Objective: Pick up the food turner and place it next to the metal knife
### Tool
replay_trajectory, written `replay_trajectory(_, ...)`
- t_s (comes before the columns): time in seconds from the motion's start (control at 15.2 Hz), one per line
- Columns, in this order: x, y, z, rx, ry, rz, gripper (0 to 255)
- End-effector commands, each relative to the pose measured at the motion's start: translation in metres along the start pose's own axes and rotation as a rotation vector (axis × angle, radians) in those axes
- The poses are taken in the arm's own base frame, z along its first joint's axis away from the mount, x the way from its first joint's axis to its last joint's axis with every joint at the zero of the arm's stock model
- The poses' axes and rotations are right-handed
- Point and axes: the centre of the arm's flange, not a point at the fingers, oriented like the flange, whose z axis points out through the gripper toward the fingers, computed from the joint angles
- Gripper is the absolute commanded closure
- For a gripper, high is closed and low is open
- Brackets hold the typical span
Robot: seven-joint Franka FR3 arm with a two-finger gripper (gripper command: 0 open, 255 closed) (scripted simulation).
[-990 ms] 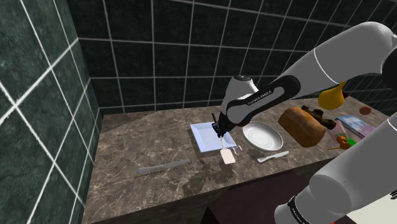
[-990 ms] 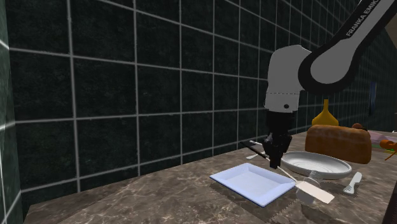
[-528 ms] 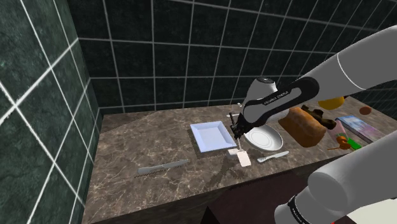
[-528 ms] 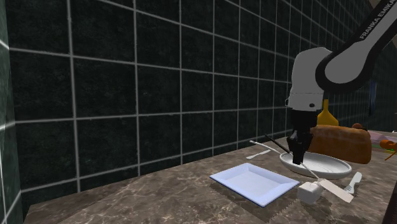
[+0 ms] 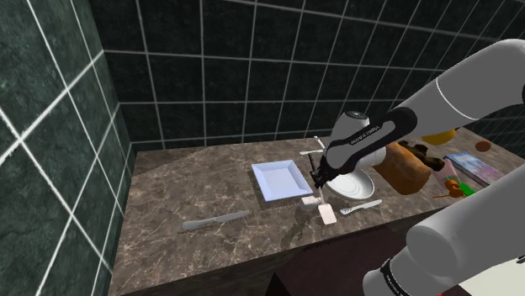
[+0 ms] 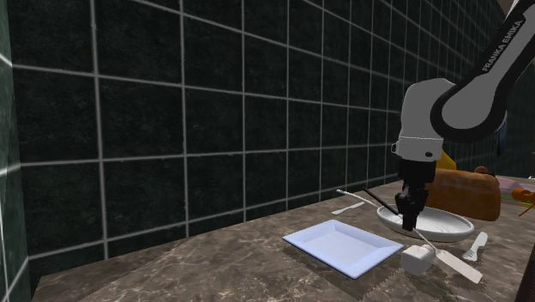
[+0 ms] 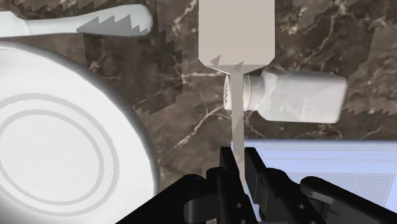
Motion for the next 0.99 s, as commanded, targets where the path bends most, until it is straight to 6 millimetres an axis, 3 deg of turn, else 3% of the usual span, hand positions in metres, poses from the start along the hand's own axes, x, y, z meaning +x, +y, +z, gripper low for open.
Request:
replay_trajectory(0.0, -0.001, 0.000, 0.010, 0.000, 0.001, 0.000, 255)
replay_trajectory(0.46, -0.003, 0.000, 0.047, 0.000, 0.001, 0.000, 255)
replay_trajectory(0.92, -0.003, 0.000, 0.047, 0.000, 0.001, 0.000, 255)
